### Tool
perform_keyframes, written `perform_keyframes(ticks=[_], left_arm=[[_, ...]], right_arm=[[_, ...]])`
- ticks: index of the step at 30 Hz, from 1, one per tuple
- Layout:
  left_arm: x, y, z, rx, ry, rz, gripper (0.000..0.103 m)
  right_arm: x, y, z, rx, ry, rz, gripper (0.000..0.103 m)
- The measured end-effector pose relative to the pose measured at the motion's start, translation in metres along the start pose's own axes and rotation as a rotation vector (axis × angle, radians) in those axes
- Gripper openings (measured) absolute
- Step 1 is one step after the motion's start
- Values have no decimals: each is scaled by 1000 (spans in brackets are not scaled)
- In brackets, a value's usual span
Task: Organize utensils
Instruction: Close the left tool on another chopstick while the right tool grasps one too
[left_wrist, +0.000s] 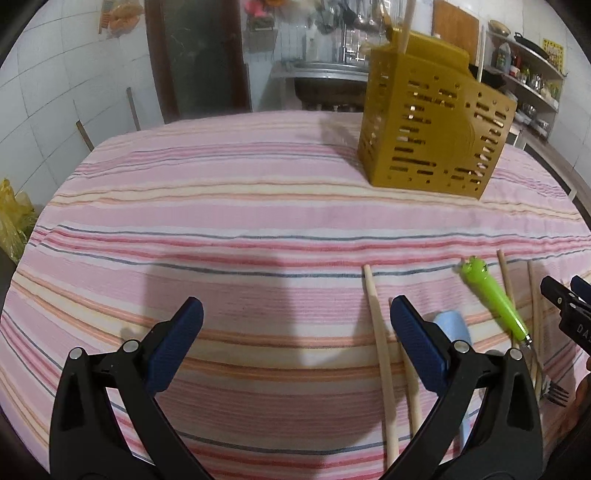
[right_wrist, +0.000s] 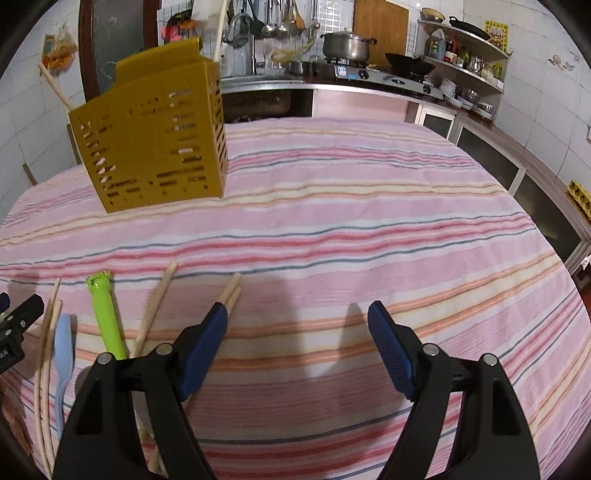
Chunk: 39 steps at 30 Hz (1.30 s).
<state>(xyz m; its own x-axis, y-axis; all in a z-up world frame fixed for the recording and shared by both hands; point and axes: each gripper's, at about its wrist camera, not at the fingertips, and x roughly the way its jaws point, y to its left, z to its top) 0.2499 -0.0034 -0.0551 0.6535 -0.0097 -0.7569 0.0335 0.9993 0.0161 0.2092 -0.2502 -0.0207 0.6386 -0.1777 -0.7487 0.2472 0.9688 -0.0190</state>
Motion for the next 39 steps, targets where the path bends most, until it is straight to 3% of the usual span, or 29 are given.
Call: perform_keyframes(ticks=[6,12,22,26,34,39], left_arm=[[8,-2,-2,6,37,2,98],[7,-1,-2,5,26,14,98],[11,-1,-1,13,33,15,98],[11,-1,-1,14,33,15,98],[13,-6,-2,28,51,-2,98],[15,-12,-1,24,65,-25,85]], right_arm=[[3,7,-4,4,39,33,77],[-9,7,-2,37,0,46,77],[1,22,-2,25,62,63,77],[2,36,-9,-21,74,17,74],[0,54,-3,-53,103,59,30],[-2,55,-3,-60,92,69,18]])
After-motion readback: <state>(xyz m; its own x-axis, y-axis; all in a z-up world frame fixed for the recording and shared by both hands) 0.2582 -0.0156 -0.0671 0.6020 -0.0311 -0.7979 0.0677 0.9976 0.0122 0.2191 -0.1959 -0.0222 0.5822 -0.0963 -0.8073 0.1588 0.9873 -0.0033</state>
